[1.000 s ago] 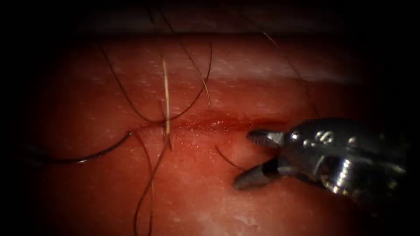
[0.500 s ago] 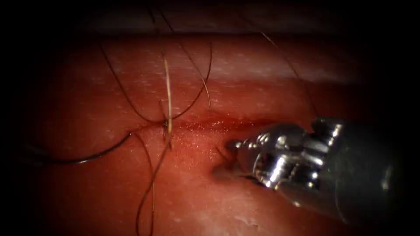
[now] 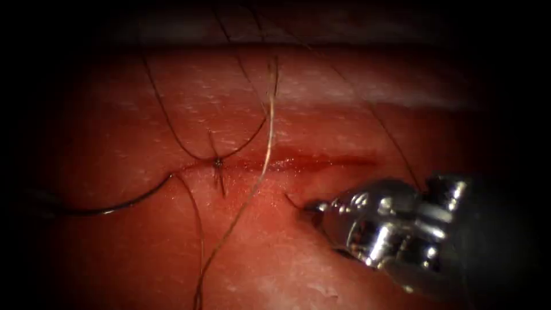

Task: Wound Closure

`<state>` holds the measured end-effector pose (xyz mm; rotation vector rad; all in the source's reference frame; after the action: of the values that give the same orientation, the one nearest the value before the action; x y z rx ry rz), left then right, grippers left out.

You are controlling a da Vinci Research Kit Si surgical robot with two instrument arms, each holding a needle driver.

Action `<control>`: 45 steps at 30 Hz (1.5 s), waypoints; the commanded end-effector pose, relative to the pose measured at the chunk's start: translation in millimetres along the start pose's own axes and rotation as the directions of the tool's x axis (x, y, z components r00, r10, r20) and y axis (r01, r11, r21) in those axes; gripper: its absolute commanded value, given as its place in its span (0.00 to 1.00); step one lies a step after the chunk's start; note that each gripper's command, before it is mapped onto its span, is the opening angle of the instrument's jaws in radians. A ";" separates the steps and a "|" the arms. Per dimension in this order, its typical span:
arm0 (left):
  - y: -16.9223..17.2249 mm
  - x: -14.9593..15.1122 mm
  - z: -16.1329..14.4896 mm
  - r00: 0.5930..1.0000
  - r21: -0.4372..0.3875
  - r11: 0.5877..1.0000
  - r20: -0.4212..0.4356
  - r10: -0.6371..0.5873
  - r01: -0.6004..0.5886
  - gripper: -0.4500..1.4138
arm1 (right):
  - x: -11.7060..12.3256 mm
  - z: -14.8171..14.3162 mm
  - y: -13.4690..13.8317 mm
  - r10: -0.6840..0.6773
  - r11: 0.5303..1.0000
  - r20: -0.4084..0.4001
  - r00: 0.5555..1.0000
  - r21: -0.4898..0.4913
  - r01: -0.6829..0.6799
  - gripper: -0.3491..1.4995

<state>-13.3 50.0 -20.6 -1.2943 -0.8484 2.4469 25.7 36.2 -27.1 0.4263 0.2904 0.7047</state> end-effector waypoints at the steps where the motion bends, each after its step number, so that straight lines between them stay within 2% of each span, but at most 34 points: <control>1: -0.5 -0.2 0.7 1.000 0.000 1.000 -0.001 0.001 -0.001 0.05 | 0.3 0.5 -0.7 -0.005 1.000 0.003 1.000 0.015 0.005 0.00; 5: -0.5 -0.3 0.7 1.000 -0.001 1.000 -0.001 0.001 -0.001 0.05 | -0.1 -0.2 -1.8 -0.027 0.997 0.034 0.999 0.077 0.024 0.00; 12: -0.5 -0.3 0.6 1.000 -0.002 1.000 -0.001 0.002 -0.002 0.05 | -2.8 -5.1 -6.5 -0.094 0.988 0.098 0.991 0.134 0.080 0.00; 16: -0.5 -0.4 0.6 1.000 -0.002 1.000 -0.001 0.002 -0.002 0.05 | -3.7 -8.5 -10.3 -0.141 0.977 0.149 0.979 0.180 0.114 0.00; 22: -0.5 -0.4 0.5 1.000 -0.002 1.000 -0.001 0.003 -0.003 0.05 | -4.8 -11.1 -13.9 -0.191 0.961 0.209 0.959 0.240 0.140 0.00; 23: -0.5 -0.4 0.5 1.000 -0.003 1.000 0.000 0.003 -0.003 0.05 | -5.2 -12.2 -14.9 -0.210 0.953 0.211 0.955 0.262 0.152 0.00; 24: -0.5 -0.4 0.5 1.000 -0.003 1.000 0.000 0.003 -0.003 0.05 | -5.2 -12.2 -14.9 -0.210 0.953 0.211 0.955 0.262 0.152 0.00; 25: -0.5 -0.4 0.5 1.000 -0.003 1.000 0.000 0.003 -0.003 0.05 | -4.9 -13.5 -15.1 -0.241 0.937 0.160 0.957 0.294 0.187 0.00; 26: -0.5 -0.4 0.5 1.000 -0.003 1.000 0.000 0.003 -0.003 0.05 | -4.7 -14.1 -15.0 -0.262 0.928 0.121 0.958 0.304 0.215 0.13; 27: -0.5 -0.4 0.5 1.000 -0.003 1.000 0.000 0.003 -0.003 0.05 | -4.5 -14.6 -14.8 -0.292 0.916 0.073 0.954 0.308 0.257 0.35; 28: -0.5 -0.4 0.5 1.000 -0.003 1.000 0.000 0.003 -0.003 0.05 | -3.8 -15.6 -14.1 -0.355 0.895 -0.035 0.934 0.275 0.351 0.77; 30: -0.5 -0.4 0.5 1.000 -0.003 1.000 0.000 0.003 -0.003 0.05 | -2.0 -17.0 -12.4 -0.338 0.887 -0.167 0.926 0.273 0.373 0.79; 31: -0.5 -0.4 0.5 1.000 -0.003 1.000 0.000 0.003 -0.003 0.05 | -0.6 -17.6 -11.2 -0.303 0.891 -0.266 0.915 0.263 0.371 0.81; 34: -0.5 -0.4 0.5 1.000 -0.003 1.000 0.000 0.003 -0.003 0.05 | 1.4 -18.3 -9.2 -0.219 0.902 -0.421 0.880 0.257 0.347 0.83; 35: -0.5 -0.4 0.5 1.000 -0.003 1.000 0.000 0.003 -0.003 0.05 | 2.4 -18.7 -7.8 -0.168 0.912 -0.494 0.853 0.251 0.325 0.84; 38: -0.5 -0.4 0.5 1.000 -0.003 1.000 0.000 0.003 -0.003 0.05 | 2.8 -18.8 -6.7 -0.134 0.915 -0.541 0.830 0.253 0.313 0.87; 41: -0.5 -0.4 0.5 1.000 -0.003 1.000 0.000 0.003 -0.003 0.05 | 2.3 -19.9 -5.8 -0.145 0.908 -0.581 0.801 0.244 0.341 0.85; 45: -0.5 -0.4 0.5 1.000 -0.003 1.000 0.000 0.003 -0.003 0.05 | 3.0 -21.4 -4.1 -0.157 0.930 -0.646 0.747 0.158 0.333 0.84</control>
<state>-13.0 50.0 -20.6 -1.2960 -0.8502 2.4485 21.2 41.0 -48.7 0.3812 1.0756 0.5264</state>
